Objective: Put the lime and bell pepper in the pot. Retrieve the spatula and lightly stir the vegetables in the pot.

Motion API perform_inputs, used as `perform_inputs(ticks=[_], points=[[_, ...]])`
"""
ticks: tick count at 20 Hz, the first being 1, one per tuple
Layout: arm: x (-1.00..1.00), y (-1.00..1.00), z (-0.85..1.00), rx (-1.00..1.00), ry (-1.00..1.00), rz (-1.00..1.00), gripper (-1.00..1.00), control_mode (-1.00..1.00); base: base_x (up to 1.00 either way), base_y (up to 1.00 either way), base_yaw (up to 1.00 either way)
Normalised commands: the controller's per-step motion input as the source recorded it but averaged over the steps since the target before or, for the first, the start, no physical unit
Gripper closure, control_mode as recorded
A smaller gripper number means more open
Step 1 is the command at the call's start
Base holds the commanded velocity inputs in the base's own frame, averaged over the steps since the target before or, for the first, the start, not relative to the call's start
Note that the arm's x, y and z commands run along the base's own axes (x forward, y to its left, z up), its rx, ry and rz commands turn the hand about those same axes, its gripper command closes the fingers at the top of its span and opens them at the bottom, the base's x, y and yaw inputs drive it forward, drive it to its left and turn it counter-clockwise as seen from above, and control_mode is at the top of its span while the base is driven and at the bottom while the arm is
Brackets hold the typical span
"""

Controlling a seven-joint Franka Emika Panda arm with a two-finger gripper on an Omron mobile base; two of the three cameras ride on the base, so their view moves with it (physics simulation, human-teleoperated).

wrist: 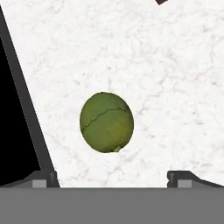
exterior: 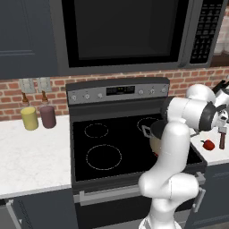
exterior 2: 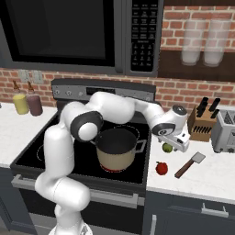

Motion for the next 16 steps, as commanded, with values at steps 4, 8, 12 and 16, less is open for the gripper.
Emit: perform_inputs(ticks=[4,8,12,16], points=[[0.29,0.00,-0.21,0.00,0.00,0.05,-1.00,-1.00,0.00,0.00,0.00],[0.26,0.00,-0.18,0.00,0.00,0.05,-1.00,-1.00,0.00,0.00,0.00],[0.21,0.00,-0.18,0.00,0.00,0.04,-1.00,-1.00,0.00,0.00,0.00],[0.13,0.00,-0.19,0.00,0.00,0.04,-1.00,-1.00,0.00,0.00,0.00]])
